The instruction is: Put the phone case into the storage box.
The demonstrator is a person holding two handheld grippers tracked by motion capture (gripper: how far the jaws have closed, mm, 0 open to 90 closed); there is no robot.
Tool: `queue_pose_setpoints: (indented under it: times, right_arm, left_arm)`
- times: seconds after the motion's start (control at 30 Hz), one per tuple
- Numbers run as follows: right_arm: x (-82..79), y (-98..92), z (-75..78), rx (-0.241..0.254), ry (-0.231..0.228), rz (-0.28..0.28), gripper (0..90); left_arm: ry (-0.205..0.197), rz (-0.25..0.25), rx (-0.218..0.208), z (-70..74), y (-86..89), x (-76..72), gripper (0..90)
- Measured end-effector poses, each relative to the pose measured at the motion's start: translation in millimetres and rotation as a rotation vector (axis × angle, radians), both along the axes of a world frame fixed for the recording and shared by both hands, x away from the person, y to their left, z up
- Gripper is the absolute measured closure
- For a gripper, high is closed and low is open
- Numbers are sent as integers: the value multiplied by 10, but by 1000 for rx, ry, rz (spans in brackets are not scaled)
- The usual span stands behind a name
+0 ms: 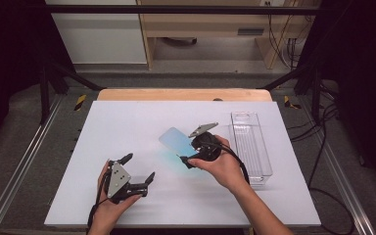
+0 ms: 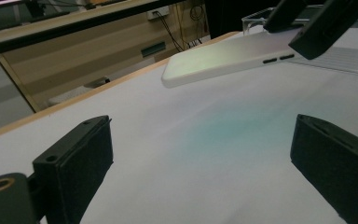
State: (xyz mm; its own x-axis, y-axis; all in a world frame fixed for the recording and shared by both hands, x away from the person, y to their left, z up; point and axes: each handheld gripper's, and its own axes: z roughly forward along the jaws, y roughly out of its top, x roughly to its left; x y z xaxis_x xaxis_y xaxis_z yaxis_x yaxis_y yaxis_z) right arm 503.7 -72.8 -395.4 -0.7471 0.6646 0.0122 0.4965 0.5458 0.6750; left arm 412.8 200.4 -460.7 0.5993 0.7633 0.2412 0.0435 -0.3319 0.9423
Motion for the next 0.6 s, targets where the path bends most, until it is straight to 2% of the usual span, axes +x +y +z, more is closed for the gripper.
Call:
queue_pose_setpoints:
  times: [0.1,0.17,0.27,0.3,0.47,0.6]
  right_arm:
    - [48,-31,135,-6,26,23,180]
    - [70,-46,207,-27,30,36,179]
    - [87,-69,300,-45,31,49,179]
    - [88,-75,330,-49,28,51,179]
    - [88,-108,425,-71,31,58,179]
    - [72,-105,457,-93,44,66,179]
  left_arm:
    - [-31,-9,31,49,-130,51,64]
    - [-45,-15,31,79,-209,101,72]
    - [-75,-37,118,124,-362,211,73]
    - [-80,-40,133,133,-391,237,73]
    - [-101,-47,156,161,-494,383,76]
    - [-111,-42,173,127,-520,401,76]
